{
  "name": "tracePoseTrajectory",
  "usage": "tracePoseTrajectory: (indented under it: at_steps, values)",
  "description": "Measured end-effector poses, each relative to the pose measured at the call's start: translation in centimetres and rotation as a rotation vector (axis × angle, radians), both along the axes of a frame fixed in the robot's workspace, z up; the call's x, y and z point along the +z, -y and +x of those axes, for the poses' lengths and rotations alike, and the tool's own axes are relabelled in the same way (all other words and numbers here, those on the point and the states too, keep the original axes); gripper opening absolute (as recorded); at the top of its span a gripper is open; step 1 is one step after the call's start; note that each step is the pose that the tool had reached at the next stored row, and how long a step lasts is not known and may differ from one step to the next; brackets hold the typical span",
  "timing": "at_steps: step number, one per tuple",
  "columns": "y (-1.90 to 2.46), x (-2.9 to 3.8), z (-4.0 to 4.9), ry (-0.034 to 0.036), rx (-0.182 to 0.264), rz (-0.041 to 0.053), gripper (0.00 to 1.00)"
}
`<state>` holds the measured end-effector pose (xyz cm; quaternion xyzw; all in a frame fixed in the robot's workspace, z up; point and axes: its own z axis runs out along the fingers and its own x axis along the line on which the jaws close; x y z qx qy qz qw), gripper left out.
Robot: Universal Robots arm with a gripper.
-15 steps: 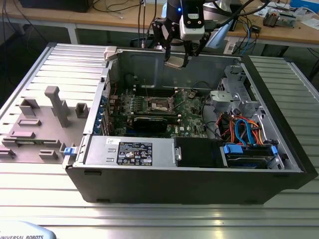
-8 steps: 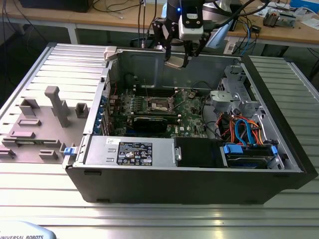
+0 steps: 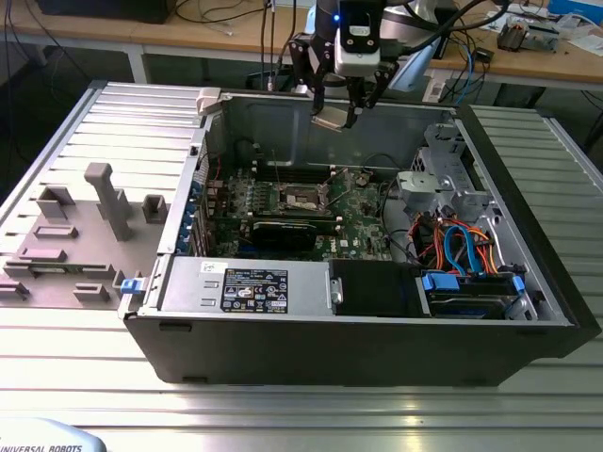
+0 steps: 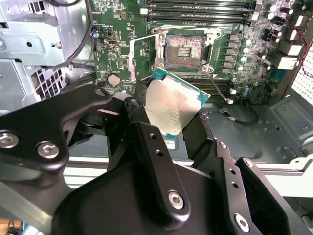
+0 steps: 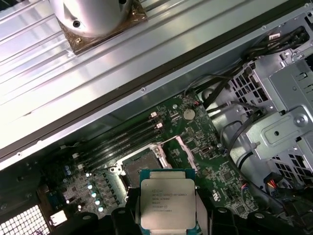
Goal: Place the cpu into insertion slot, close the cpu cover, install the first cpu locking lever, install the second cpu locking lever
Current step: 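Place the cpu into insertion slot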
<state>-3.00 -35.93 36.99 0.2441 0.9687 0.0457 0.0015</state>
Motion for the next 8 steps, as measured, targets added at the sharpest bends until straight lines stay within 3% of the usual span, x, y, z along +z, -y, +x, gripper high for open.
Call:
tracePoseTrajectory:
  at_steps: [8]
  values:
    - [0.0, -0.01, 0.0, 0.0, -0.04, 0.0, 0.54]
